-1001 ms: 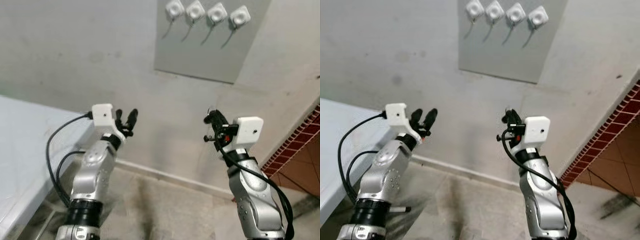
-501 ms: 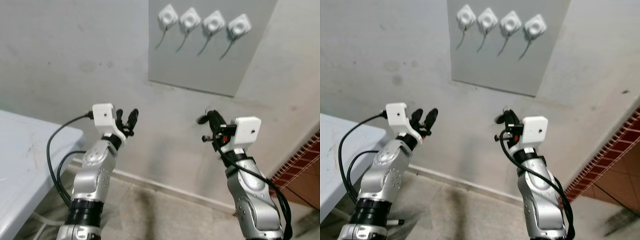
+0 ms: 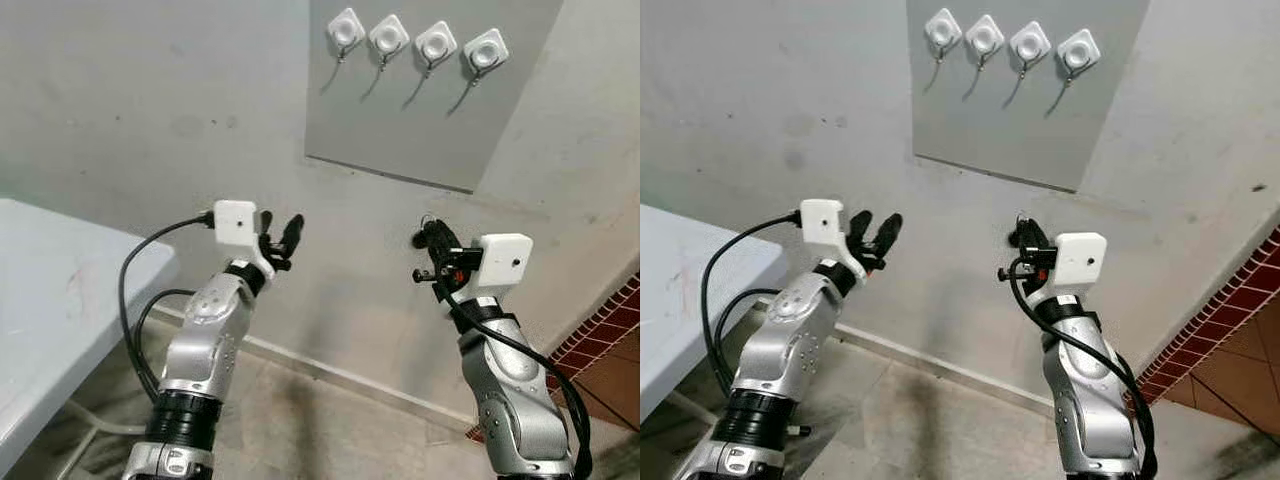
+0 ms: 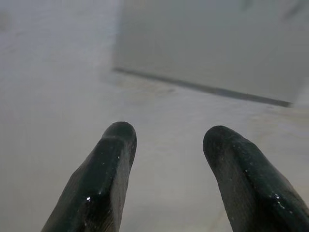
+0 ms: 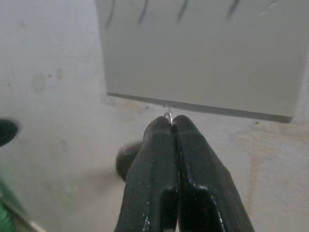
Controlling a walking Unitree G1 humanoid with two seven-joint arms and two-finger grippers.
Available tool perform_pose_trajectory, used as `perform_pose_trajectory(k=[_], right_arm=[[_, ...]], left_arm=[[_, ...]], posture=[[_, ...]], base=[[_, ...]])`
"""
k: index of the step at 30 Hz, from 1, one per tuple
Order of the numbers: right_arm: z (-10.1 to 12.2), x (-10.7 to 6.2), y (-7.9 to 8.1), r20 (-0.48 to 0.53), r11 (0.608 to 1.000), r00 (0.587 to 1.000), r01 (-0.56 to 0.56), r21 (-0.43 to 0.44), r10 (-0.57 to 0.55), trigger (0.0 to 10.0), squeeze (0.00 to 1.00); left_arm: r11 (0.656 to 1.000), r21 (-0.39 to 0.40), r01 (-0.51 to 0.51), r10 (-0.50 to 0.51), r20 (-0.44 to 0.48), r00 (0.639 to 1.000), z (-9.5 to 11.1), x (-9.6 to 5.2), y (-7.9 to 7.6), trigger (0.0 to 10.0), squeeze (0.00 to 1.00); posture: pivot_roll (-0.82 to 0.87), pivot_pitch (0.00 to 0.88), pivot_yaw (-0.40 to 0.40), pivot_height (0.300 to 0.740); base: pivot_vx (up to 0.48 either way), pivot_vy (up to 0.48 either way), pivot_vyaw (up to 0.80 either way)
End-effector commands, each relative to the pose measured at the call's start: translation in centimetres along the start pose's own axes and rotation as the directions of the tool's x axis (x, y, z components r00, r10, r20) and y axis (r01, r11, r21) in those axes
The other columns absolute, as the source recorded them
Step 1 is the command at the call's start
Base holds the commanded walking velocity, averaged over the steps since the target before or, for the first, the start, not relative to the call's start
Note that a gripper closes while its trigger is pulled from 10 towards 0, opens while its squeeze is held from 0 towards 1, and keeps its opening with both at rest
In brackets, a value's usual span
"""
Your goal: Hang keys on a hook
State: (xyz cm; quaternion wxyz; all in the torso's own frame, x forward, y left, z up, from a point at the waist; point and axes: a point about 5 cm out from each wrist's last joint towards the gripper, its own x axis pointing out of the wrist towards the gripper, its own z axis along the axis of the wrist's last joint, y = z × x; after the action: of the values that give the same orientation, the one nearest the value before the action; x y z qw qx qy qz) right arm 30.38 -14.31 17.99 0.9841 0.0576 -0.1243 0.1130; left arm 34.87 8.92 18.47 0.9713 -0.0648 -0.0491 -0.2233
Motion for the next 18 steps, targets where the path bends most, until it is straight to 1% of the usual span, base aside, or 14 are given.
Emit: perform_pose_trajectory(k=[1, 3, 5, 6, 7, 9, 10, 13, 14, 16, 18], right_arm=[[0.3, 0.5, -0.3, 0.004, 1.0, 1.0, -0.01, 0.003, 0.01, 10.0, 0.0], [0.5, 1.0, -0.5, 0.009, 1.0, 1.0, -0.022, -0.011, 0.022, 10.0, 0.0], [1.0, 2.1, -0.8, 0.018, 0.999, 0.999, -0.034, -0.037, 0.035, 10.0, 0.0], [1.0, 2.1, -0.8, 0.018, 0.999, 0.999, -0.034, -0.037, 0.035, 10.0, 0.0], [1.1, 2.7, -0.9, 0.021, 0.998, 0.999, -0.041, -0.053, 0.042, 10.0, 0.0], [1.3, 3.2, -1.1, 0.022, 0.997, 0.999, -0.042, -0.06, 0.043, 10.0, 0.0], [1.5, 3.9, -0.9, 0.025, 0.995, 0.997, -0.069, -0.073, 0.071, 10.0, 0.0], [1.7, 4.5, -0.9, 0.027, 0.992, 0.995, -0.089, -0.09, 0.092, 10.0, 0.0], [1.9, 5.0, -0.8, 0.032, 0.989, 0.994, -0.1, -0.108, 0.104, 10.0, 0.0], [2.0, 5.2, -0.8, 0.036, 0.987, 0.993, -0.104, -0.122, 0.109, 10.0, 0.0], [2.3, 5.9, -0.9, 0.054, 0.983, 0.991, -0.112, -0.142, 0.121, 10.0, 0.0]], left_arm=[[0.997, 0.052, 0.057, -0.057, 0.011, 0.998, 0.8, 0.7, -0.9, 10.0, 0.0], [0.996, 0.05, 0.076, -0.077, 0.016, 0.997, 1.2, 1.1, -1.2, 10.0, 0.0], [0.993, 0.052, 0.106, -0.108, 0.038, 0.993, 2.1, 1.9, -1.9, 10.0, 0.0], [0.993, 0.052, 0.106, -0.108, 0.038, 0.993, 2.1, 1.9, -1.9, 10.0, 0.0], [0.992, 0.05, 0.119, -0.122, 0.048, 0.991, 2.6, 2.2, -2.2, 10.0, 0.0], [0.99, 0.048, 0.13, -0.133, 0.058, 0.989, 2.9, 2.5, -2.5, 10.0, 0.0], [0.99, 0.035, 0.133, -0.135, 0.074, 0.988, 3.3, 2.7, -2.6, 10.0, 0.0], [0.99, 0.038, 0.139, -0.141, 0.081, 0.987, 3.5, 2.8, -2.8, 10.0, 0.0], [0.989, 0.037, 0.143, -0.145, 0.085, 0.986, 3.6, 2.8, -2.9, 10.0, 0.0], [0.989, 0.039, 0.145, -0.148, 0.085, 0.985, 3.6, 2.8, -3.0, 10.0, 0.0], [0.986, 0.054, 0.158, -0.162, 0.087, 0.983, 3.7, 2.7, -3.2, 10.0, 0.0]], posture=[[0.05, 0.121, -0.019, 0.74], [0.05, 0.124, -0.018, 0.74], [0.05, 0.128, -0.018, 0.74], [0.05, 0.128, -0.018, 0.74], [0.05, 0.132, -0.017, 0.74], [0.04, 0.137, -0.017, 0.74], [0.04, 0.137, -0.017, 0.74], [0.03, 0.144, -0.016, 0.74], [0.03, 0.15, -0.016, 0.74], [0.03, 0.151, -0.016, 0.74], [0.03, 0.154, -0.014, 0.74]], base=[[0.0, 0.0, 0.0], [0.0, 0.0, 0.0], [0.0, 0.0, 0.0], [0.0, 0.0, 0.0], [0.0, 0.0, 0.0], [0.0, 0.0, 0.0], [0.0, 0.0, 0.0], [0.0, 0.0, 0.0], [0.0, 0.0, 0.0], [0.0, 0.0, 0.0], [0.0, 0.0, 0.0]])
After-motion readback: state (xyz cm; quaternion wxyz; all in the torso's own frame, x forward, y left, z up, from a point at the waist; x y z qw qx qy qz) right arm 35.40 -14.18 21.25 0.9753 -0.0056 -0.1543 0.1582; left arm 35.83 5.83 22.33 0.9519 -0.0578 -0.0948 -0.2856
